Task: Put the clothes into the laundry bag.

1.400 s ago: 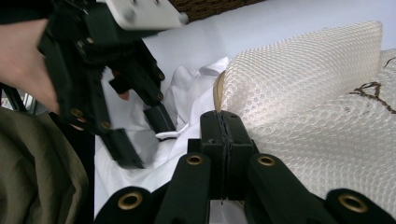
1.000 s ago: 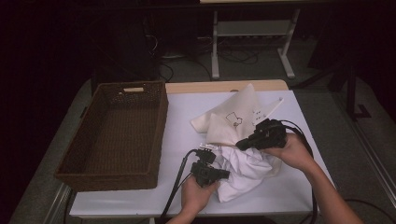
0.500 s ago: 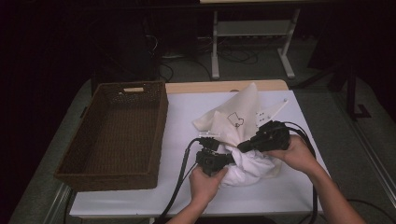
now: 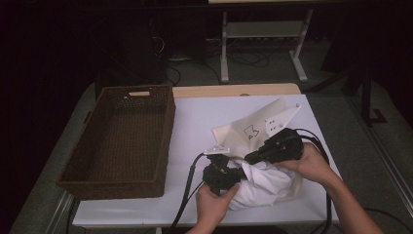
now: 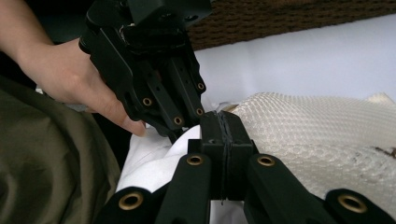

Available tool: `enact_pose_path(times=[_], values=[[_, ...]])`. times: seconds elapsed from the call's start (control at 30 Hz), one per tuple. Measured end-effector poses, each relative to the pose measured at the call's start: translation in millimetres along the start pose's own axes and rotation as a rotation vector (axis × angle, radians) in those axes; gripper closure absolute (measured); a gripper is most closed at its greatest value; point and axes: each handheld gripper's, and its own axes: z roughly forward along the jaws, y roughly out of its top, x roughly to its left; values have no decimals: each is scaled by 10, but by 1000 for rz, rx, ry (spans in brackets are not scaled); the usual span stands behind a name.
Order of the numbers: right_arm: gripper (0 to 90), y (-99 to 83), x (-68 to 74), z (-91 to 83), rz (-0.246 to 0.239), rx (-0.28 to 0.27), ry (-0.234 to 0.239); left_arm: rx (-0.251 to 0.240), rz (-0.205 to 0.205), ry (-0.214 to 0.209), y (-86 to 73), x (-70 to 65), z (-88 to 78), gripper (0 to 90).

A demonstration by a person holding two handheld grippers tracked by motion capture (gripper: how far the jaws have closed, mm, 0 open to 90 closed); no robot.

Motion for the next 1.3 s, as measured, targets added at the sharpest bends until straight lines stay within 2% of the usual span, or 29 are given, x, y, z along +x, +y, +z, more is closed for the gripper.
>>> enact_pose_path(times=[0.07,0.13,0.17,0.27,0.37,0.5,0.7,0.9,1.0,1.1,1.17,1.2,1.27,1.3], values=[[890,-7,-35,27,8,14,-9,8,-9,23,26,72,92,899],[891,-25,-71,60,16,29,-21,-13,-63,19,38,174,200,899],[891,-41,-90,64,22,21,-13,-20,-72,23,45,205,248,899],[890,-93,-129,42,42,12,-22,-32,-73,51,68,259,364,899],[890,-152,-171,-6,62,-5,-27,-35,-91,52,97,322,404,898],[890,-218,-224,-61,84,-14,-48,-7,-81,47,93,292,358,877],[889,-263,-291,-104,110,-20,-79,53,-79,18,85,245,150,708],[889,-255,-293,-68,101,-2,-96,126,-118,-57,81,215,0,554],[889,-247,-298,-44,99,5,-98,144,-138,-90,84,180,20,504],[888,-236,-291,-5,99,20,-101,154,-130,-80,91,149,118,466],[888,-228,-286,6,95,23,-102,158,-139,-69,100,157,198,464],[888,-227,-285,10,95,24,-102,152,-130,-51,106,172,249,488],[888,-234,-280,17,94,29,-104,139,-131,-40,103,201,321,594],[888,-242,-280,18,92,32,-105,131,-118,-33,104,208,350,666]])
